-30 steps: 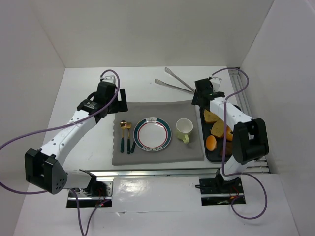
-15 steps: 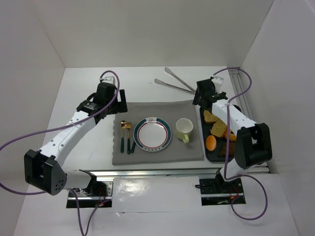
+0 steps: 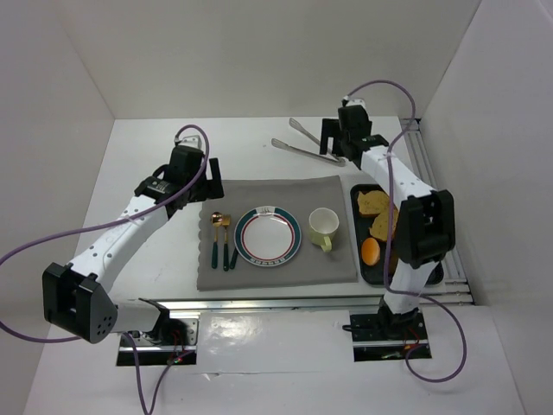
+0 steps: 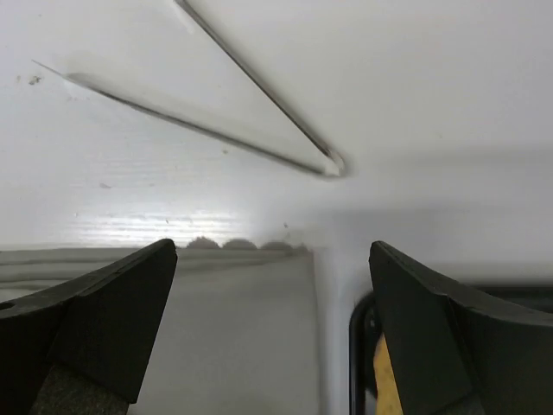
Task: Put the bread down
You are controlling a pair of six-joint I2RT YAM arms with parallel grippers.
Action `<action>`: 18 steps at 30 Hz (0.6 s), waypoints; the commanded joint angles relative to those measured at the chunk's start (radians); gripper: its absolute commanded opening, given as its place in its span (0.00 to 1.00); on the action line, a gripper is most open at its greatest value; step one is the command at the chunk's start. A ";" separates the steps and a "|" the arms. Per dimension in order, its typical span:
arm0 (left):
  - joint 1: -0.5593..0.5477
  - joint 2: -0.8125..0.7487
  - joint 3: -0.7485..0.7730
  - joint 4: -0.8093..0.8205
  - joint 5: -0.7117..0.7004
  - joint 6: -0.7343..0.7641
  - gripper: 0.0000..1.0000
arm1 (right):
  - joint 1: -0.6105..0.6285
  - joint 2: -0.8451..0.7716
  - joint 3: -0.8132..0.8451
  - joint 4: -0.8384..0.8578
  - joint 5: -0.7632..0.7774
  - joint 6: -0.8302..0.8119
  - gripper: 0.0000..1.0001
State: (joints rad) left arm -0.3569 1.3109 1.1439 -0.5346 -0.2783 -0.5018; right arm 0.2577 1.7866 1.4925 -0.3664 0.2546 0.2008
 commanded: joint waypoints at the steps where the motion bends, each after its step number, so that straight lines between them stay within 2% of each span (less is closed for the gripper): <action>1: -0.004 -0.030 0.014 0.002 0.007 -0.009 1.00 | 0.005 0.104 0.142 0.066 -0.158 -0.161 1.00; 5: -0.004 -0.030 0.024 0.002 0.018 -0.009 1.00 | 0.005 0.247 0.300 0.035 -0.236 -0.271 1.00; 11: -0.004 -0.010 0.024 0.002 0.027 -0.018 1.00 | -0.014 0.350 0.377 0.063 -0.402 -0.429 1.00; 18: -0.004 -0.001 0.024 -0.007 0.018 -0.009 1.00 | -0.023 0.453 0.465 0.018 -0.451 -0.515 1.00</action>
State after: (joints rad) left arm -0.3569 1.3113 1.1439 -0.5423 -0.2634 -0.5041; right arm 0.2459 2.2169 1.9053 -0.3508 -0.1474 -0.2478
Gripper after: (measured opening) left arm 0.998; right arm 0.999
